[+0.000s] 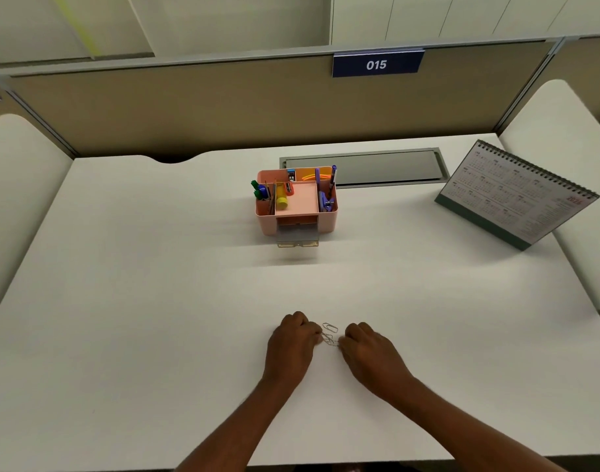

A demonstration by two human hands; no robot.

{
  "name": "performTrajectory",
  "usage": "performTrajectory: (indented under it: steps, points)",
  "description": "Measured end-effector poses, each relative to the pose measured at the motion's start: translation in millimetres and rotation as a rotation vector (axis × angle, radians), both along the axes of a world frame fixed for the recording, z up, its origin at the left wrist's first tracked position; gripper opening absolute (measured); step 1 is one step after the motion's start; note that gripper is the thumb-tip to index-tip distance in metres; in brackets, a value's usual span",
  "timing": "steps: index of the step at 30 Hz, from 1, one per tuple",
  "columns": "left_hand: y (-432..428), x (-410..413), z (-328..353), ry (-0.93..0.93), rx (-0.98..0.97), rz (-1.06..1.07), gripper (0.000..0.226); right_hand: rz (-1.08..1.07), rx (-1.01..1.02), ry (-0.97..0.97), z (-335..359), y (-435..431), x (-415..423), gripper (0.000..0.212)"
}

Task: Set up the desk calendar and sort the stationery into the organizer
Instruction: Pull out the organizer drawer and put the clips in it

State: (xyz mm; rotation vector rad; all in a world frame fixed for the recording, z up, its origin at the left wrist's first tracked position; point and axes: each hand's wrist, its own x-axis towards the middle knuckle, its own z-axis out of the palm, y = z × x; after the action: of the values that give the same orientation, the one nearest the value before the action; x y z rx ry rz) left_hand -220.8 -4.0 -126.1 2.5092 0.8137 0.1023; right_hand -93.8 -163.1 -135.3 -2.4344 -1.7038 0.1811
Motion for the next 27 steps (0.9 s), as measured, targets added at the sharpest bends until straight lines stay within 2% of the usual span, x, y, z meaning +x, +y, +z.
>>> performTrajectory:
  steps: [7, 13, 20, 27]
  points:
    - [8.2, 2.3, -1.4, 0.012, 0.081, -0.158, 0.012, 0.091, -0.067, -0.081, 1.5, 1.3, 2.6, 0.02]
    - [16.1, 6.7, -2.2, 0.067, 0.272, -0.402, 0.02, 0.127, -0.126, -0.132, 2.2, 3.7, 0.5, 0.029]
    - [14.0, 7.6, -0.1, 0.045, 0.218, -0.341, 0.009, 0.112, -0.131, -0.166, 4.7, 7.4, -3.4, 0.029]
    - [5.3, -0.6, -2.1, -0.003, 0.247, -0.352, 0.014, 0.085, -0.117, -0.093, 7.3, 1.5, -2.3, 0.023]
